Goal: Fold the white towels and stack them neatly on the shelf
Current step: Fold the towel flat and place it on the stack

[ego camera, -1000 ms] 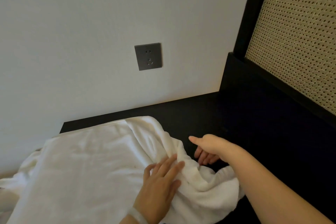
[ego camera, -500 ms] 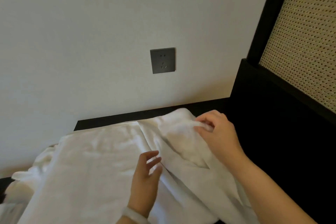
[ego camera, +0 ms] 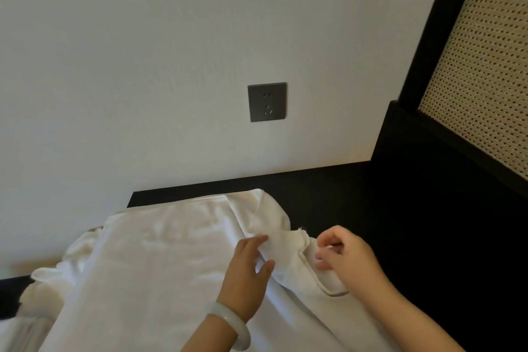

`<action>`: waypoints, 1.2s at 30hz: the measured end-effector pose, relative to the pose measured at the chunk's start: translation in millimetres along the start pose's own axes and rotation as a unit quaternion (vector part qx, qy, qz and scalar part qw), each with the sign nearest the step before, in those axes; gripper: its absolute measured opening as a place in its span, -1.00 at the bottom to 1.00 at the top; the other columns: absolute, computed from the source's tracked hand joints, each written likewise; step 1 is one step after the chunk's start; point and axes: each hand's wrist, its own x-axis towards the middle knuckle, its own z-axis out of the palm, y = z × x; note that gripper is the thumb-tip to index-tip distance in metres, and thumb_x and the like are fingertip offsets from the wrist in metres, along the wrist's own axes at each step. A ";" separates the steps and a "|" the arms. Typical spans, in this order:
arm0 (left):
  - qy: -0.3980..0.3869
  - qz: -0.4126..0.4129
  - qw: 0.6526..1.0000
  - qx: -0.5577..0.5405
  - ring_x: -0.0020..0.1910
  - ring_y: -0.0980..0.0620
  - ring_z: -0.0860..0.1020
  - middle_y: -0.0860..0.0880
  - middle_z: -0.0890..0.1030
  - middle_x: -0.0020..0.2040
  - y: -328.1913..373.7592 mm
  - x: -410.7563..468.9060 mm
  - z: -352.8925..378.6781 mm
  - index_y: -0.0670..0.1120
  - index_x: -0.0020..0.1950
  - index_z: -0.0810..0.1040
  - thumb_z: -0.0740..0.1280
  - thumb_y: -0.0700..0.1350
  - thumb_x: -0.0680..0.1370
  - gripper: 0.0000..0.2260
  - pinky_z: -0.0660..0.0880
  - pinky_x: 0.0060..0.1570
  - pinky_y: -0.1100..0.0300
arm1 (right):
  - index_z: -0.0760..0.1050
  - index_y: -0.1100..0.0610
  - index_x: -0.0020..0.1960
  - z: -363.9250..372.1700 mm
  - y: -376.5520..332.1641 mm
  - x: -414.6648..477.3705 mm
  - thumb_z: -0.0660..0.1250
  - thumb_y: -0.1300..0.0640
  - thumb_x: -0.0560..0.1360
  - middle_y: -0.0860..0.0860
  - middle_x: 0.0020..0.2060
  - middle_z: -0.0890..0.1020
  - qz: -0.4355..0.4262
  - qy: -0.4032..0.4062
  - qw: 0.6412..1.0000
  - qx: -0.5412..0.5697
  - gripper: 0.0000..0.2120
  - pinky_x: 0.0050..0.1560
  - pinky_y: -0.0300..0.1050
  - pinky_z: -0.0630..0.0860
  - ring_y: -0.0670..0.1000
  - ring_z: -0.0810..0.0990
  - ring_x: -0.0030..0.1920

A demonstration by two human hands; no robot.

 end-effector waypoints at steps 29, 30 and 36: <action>-0.223 0.051 0.867 0.443 0.54 -0.13 -0.32 0.04 -0.31 0.58 13.4 168.5 57.6 0.19 0.57 -0.23 -0.10 0.30 0.61 -0.42 -0.23 0.43 -0.35 | 0.39 0.21 0.39 -81.1 30.9 257.0 0.34 0.31 0.51 0.15 0.35 0.47 0.048 0.098 0.986 -0.125 -0.54 0.38 0.01 0.38 0.15 0.46 0.34; -0.225 0.051 0.866 0.444 0.54 -0.14 -0.32 0.04 -0.31 0.58 14.0 170.7 58.9 0.19 0.57 -0.23 -0.10 0.30 0.61 -0.41 -0.23 0.43 -0.34 | 0.32 0.20 0.45 -75.7 35.1 251.5 0.34 0.29 0.53 0.13 0.45 0.35 0.023 0.099 0.983 -0.155 -0.49 0.44 -0.02 0.30 0.14 0.36 0.43; -0.230 0.073 0.862 0.445 0.54 -0.12 -0.34 0.06 -0.33 0.57 10.1 182.0 61.5 0.19 0.56 -0.26 -0.09 0.30 0.61 -0.40 -0.21 0.46 -0.31 | 0.00 -0.21 0.55 -63.3 68.4 176.7 -0.09 -0.31 0.58 -0.25 0.54 -0.08 -0.197 -0.106 0.910 -0.348 -0.44 0.53 -0.25 -0.20 -0.30 -0.14 0.52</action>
